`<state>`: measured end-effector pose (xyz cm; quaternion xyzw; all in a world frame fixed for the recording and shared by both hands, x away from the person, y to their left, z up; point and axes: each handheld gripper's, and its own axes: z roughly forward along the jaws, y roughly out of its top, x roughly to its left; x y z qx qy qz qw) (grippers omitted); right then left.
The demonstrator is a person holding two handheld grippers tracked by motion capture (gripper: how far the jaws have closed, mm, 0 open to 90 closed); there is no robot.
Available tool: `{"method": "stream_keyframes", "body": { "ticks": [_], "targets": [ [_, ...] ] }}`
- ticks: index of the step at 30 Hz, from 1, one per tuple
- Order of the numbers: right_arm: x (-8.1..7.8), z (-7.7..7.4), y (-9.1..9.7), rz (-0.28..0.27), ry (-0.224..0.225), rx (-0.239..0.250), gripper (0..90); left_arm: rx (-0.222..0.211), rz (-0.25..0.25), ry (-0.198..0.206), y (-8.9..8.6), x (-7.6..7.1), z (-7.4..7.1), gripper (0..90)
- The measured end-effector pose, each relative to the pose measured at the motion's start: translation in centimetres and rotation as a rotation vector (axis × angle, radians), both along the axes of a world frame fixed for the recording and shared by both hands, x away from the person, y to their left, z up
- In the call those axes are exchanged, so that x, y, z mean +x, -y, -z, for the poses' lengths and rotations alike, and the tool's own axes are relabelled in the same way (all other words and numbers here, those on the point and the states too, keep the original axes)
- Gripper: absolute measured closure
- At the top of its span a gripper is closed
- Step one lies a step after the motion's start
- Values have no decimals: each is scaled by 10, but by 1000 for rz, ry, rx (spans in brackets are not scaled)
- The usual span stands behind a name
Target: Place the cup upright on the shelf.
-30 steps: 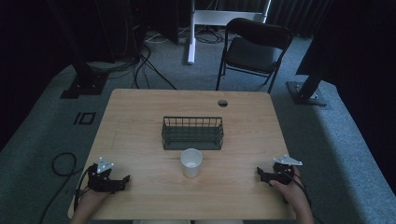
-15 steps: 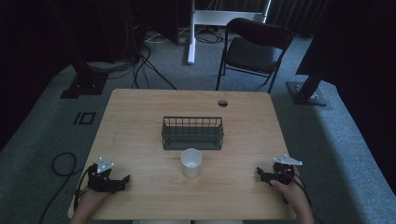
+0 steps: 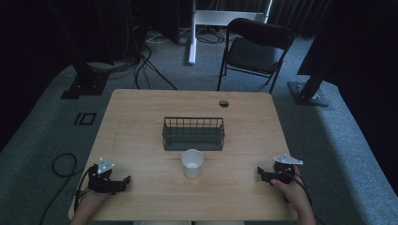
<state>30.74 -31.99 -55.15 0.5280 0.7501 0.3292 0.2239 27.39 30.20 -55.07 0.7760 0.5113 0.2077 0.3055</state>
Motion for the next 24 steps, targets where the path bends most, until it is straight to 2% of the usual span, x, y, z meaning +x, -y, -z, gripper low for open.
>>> {"method": "stream_keyframes", "body": {
  "ticks": [3,5,8,13,24],
  "targets": [
    [1,-3,-3,-17,13,17,127,0,0,0,0,0,0,1],
    [1,-5,-5,-21,31,4,127,0,0,0,0,0,0,2],
    [2,-6,-9,-39,37,32,127,0,0,0,0,0,0,1],
    [4,-8,-15,-63,42,48,127,0,0,0,0,0,0,1],
    [5,-17,-29,-117,72,58,127,0,0,0,0,0,0,1]
  ]
}}
